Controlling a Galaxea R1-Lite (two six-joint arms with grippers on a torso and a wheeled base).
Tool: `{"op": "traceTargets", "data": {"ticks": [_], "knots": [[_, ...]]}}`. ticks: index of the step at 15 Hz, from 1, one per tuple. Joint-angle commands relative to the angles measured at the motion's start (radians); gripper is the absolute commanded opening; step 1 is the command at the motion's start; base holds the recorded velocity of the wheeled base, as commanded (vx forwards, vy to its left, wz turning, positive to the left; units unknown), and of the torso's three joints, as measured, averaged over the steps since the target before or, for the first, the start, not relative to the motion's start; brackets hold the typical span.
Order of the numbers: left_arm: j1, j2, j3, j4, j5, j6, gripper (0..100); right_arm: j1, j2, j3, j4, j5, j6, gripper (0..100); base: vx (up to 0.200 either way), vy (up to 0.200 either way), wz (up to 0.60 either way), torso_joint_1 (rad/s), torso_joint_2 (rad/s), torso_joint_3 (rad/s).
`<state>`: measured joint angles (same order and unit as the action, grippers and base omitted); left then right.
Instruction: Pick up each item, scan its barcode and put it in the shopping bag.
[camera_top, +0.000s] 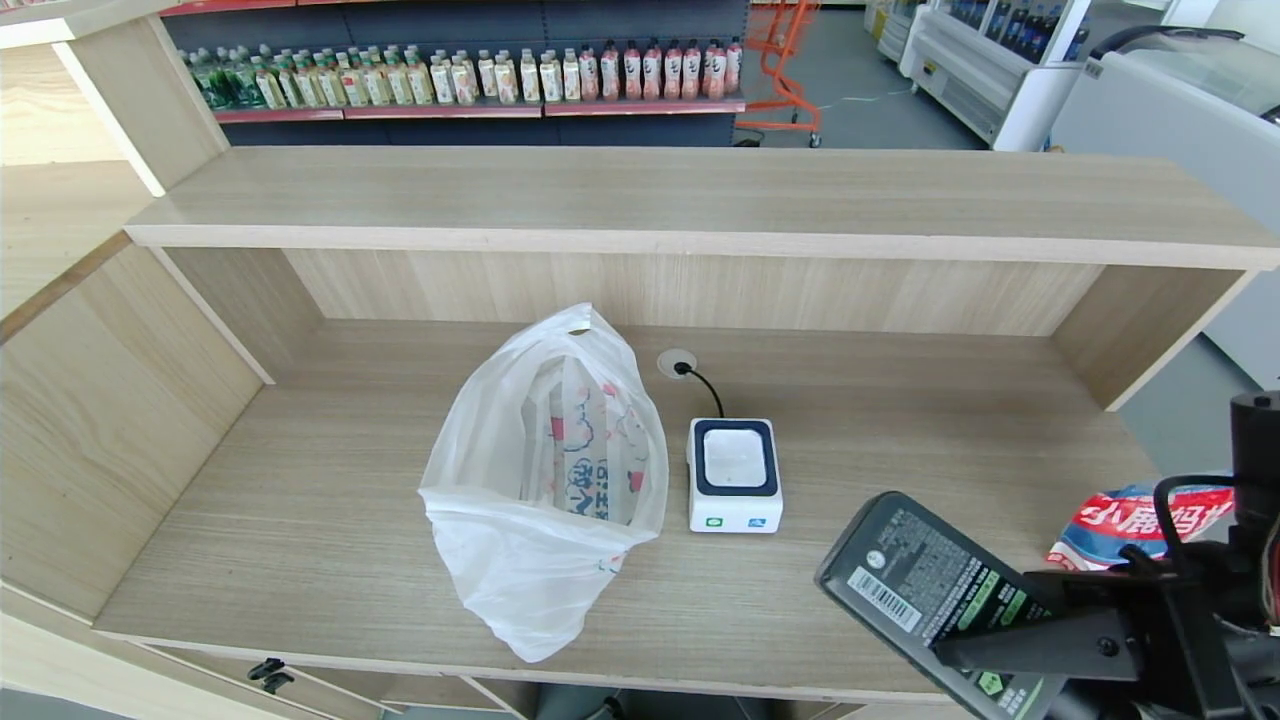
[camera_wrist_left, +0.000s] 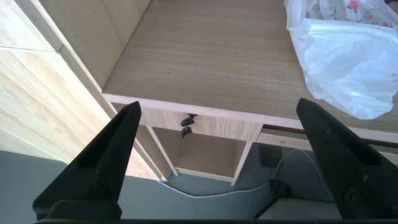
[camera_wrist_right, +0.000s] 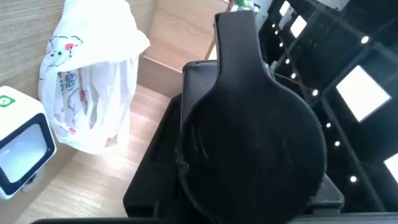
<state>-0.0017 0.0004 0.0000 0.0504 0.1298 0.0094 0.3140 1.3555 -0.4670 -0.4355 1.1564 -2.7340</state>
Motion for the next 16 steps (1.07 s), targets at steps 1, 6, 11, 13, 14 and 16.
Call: {"op": "traceTargets", "data": {"ticks": [1,6,11,13,14,16], "knots": [[0.0,0.0,0.0,0.0,0.001,0.0,100,0.007,-0.003,-0.005,-0.003,0.006,-0.004,0,0.0,0.0,0.0,0.0,0.0,0.0],[0.0,0.0,0.0,0.0,0.001,0.0,100,0.022,-0.013,0.011,-0.02,0.032,-0.062,0,0.0,0.0,0.0,0.0,0.0,0.0],[0.0,0.0,0.0,0.0,0.001,0.0,100,0.071,0.036,0.005,-0.023,0.048,-0.093,0,0.0,0.0,0.0,0.0,0.0,0.0],[0.0,0.0,0.0,0.0,0.001,0.0,100,0.071,0.039,0.002,-0.023,0.048,-0.093,0,0.0,0.0,0.0,0.0,0.0,0.0],[0.0,0.0,0.0,0.0,0.001,0.0,100,0.071,0.034,0.005,-0.023,0.048,-0.095,0,0.0,0.0,0.0,0.0,0.0,0.0],[0.0,0.001,0.0,0.0,0.001,0.0,100,0.071,0.037,-0.005,-0.04,0.048,-0.095,0,0.0,0.0,0.0,0.0,0.0,0.0]]}}
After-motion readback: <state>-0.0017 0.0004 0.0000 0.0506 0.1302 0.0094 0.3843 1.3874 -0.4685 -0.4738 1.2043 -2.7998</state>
